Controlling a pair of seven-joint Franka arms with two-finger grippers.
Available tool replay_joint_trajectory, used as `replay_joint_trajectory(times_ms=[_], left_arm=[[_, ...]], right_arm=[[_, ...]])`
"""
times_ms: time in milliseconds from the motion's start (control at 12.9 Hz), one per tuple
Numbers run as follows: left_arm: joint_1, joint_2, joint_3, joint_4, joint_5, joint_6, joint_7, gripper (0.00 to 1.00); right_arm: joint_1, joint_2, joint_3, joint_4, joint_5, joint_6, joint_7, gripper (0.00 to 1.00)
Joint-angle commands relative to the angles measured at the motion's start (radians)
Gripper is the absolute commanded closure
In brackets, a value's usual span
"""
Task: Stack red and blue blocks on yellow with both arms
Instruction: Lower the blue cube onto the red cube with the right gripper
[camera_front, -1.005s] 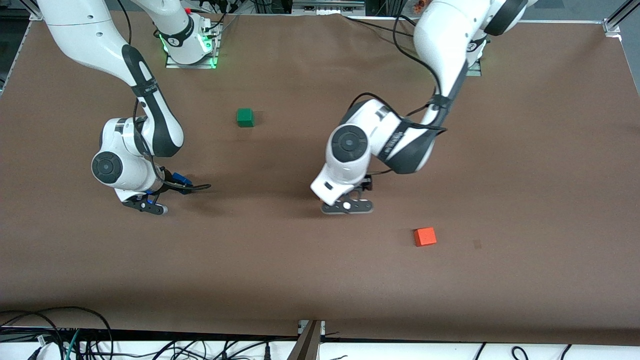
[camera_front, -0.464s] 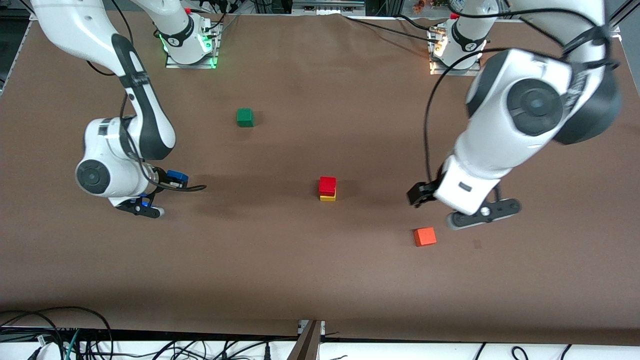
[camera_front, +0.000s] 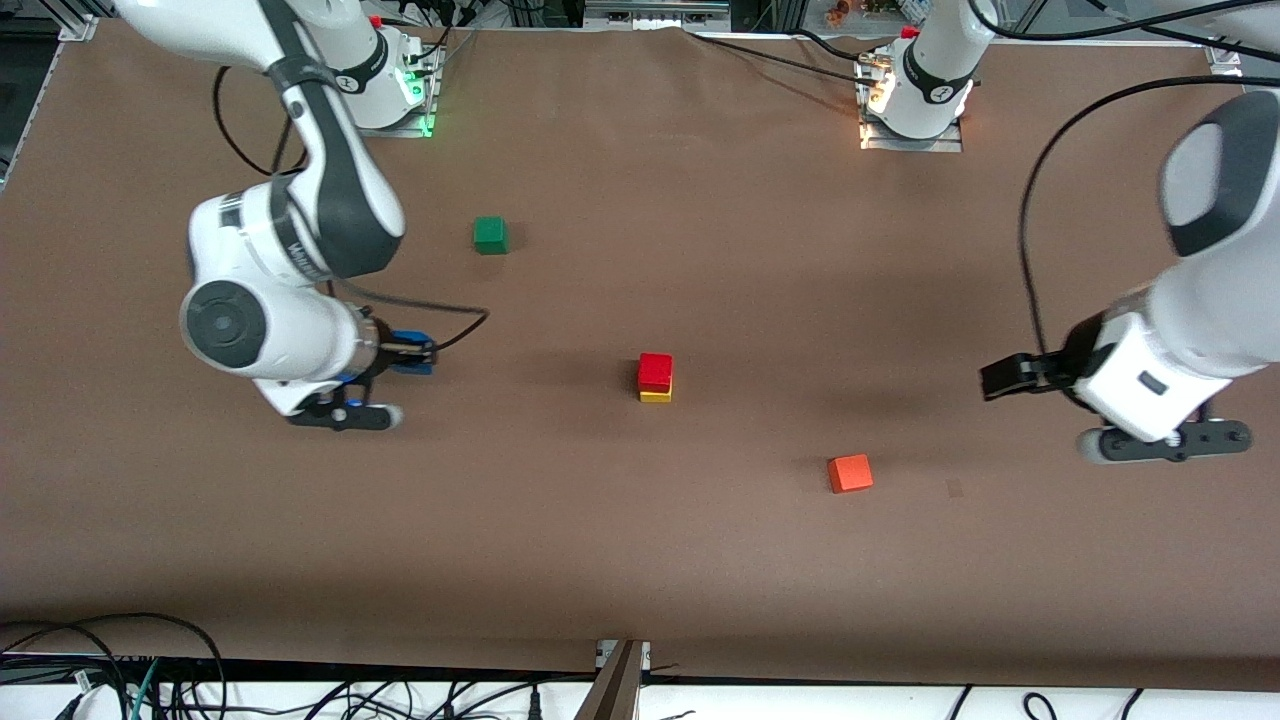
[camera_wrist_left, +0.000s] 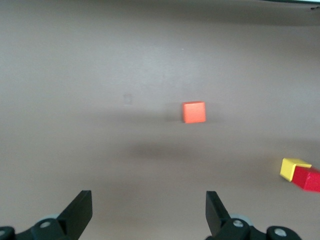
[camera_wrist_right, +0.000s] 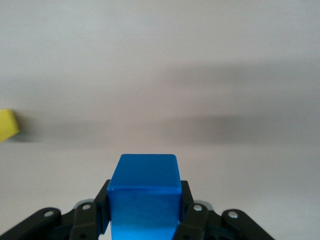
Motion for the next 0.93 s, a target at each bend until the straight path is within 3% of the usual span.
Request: replay_joint_trajectory(times_ms=[0, 232, 464, 618, 850], left_arm=[[0.063, -0.16, -0.003, -0.141, -0.009, -0.031, 0.064, 0.0], [0.069, -0.264, 0.075, -0.299, -0.013, -0.035, 0.072, 0.0], [0.077, -0.368, 0.068, -0.463, -0.007, -0.017, 0.159, 0.0], [0.08, -0.437, 0.062, -0.574, -0.001, -0.009, 0.164, 0.0], [0.08, -0.433, 0.062, -0.588, 0.016, 0.006, 0.171, 0.0]], right_arm=[[0.115, 0.044, -0.008, 0.073, 0.03, 0.074, 0.168, 1.0], [0.21, 0.086, -0.009, 0.092, 0.022, 0.219, 0.313, 1.0], [0.253, 0.162, -0.004, 0.174, 0.036, 0.256, 0.305, 1.0], [0.26, 0.213, 0.031, 0.211, 0.036, 0.305, 0.32, 1.0], [0.275, 0.244, 0.045, 0.227, 0.036, 0.349, 0.288, 1.0]])
